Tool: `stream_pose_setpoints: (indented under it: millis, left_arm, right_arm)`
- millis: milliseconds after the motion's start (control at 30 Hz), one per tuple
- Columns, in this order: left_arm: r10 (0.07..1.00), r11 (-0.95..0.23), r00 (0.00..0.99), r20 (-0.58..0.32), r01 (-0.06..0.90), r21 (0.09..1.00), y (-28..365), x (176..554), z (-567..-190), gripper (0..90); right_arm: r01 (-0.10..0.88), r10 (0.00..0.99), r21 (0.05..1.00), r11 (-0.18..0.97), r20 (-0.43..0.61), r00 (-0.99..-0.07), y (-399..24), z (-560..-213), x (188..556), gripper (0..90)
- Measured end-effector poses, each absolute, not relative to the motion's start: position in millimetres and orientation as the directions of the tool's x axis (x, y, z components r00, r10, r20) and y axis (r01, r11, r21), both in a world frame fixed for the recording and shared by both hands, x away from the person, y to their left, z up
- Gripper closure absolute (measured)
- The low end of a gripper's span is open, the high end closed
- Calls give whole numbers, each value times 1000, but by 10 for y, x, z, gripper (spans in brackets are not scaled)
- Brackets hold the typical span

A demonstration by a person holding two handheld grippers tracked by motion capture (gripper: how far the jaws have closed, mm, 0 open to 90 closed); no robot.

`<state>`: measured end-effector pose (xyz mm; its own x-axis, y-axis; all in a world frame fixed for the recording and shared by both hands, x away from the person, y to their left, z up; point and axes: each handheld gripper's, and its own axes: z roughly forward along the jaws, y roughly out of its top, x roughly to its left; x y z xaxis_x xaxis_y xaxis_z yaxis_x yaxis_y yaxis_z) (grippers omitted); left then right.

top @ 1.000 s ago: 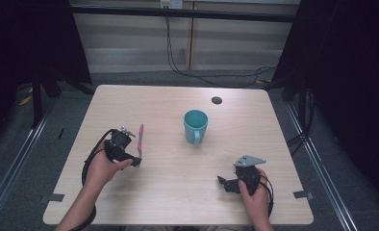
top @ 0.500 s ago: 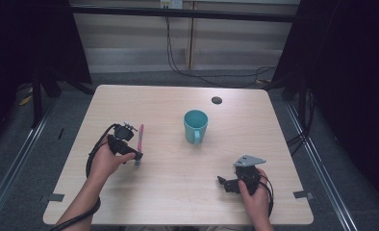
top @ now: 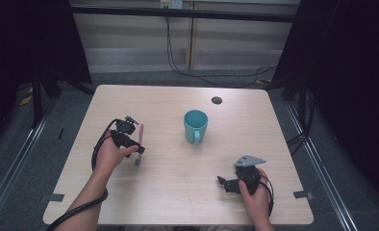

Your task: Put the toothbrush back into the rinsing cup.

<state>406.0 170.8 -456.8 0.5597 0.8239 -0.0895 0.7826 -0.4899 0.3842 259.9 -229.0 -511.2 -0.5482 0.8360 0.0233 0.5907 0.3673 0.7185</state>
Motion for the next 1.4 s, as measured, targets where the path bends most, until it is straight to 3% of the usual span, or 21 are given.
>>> stream_pose_setpoints:
  millis: [733,1033,1133,1267,1400]
  left_arm:
    - [881,-371,439,-176,872,319,1653,4229,-4640,438]
    - [918,-297,351,-185,917,267,1613,4246,-4704,582]
    - [921,-309,355,-163,917,254,1585,4254,-4701,637]
    - [919,-329,368,-143,913,241,1529,4239,-4700,783]
    - [909,-368,401,-115,900,232,1492,4228,-4695,801]
  right_arm:
    - [591,836,718,367,24,-548,-2290,-5112,2599,128]
    - [591,836,718,367,24,-548,-2290,-5112,2599,128]
    - [591,836,718,367,24,-548,-2290,-5111,2599,128]
    - [591,836,718,367,24,-548,-2290,-5112,2599,128]
    - [591,836,718,367,24,-548,-2290,-5112,2599,128]
